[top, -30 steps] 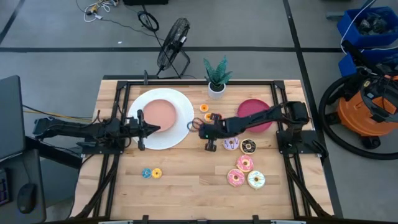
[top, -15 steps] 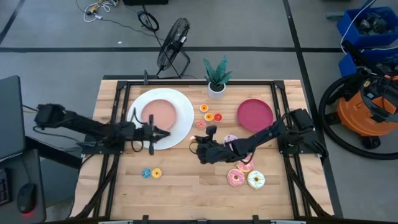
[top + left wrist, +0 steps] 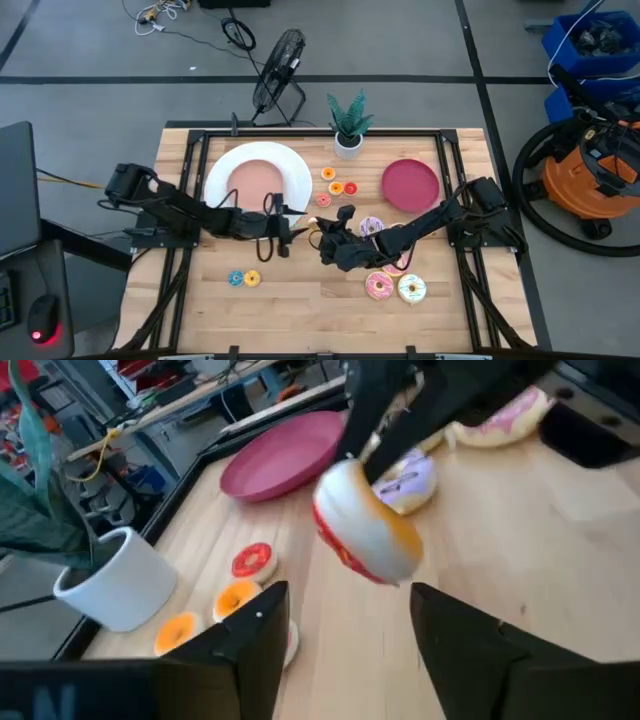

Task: Pick & Place donuts
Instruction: Put the bottom small red donut on the red plate

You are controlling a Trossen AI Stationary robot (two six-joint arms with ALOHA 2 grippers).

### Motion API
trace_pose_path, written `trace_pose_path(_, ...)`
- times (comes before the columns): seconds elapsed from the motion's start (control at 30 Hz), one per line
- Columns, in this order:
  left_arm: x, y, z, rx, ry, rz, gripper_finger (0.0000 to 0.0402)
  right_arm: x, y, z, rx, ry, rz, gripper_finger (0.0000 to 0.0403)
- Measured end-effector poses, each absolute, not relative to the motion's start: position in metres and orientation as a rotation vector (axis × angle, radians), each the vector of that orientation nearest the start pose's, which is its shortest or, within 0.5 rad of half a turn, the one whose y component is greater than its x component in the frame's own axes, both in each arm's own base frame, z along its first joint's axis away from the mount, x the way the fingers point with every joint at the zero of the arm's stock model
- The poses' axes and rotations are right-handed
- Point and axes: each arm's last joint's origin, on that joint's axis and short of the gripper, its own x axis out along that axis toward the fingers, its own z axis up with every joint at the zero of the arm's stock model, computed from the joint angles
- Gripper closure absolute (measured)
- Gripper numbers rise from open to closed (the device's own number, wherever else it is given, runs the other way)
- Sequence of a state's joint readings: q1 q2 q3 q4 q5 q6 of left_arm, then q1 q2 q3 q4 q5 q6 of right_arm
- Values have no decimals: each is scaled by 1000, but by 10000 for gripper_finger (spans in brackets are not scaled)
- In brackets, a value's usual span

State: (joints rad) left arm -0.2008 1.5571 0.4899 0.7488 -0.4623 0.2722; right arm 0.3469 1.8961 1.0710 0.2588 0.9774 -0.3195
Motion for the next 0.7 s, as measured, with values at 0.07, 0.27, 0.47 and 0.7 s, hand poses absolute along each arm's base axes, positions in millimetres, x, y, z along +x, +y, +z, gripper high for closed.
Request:
trace_pose_path(0.07, 277, -43, 157, 359, 314, 217, 181, 369, 112, 170, -669, 551, -550, 403)
trace_pose_path(0.27, 280, -48, 163, 297, 234, 57, 206, 366, 118, 170, -689, 551, -559, 403)
trace_pose_path(0.47, 282, -43, 166, 234, 206, 97, 233, 365, 122, 170, -700, 545, -580, 403)
trace_pose_path(0.7, 283, -40, 164, 227, 219, 116, 261, 365, 124, 172, -690, 525, -579, 403)
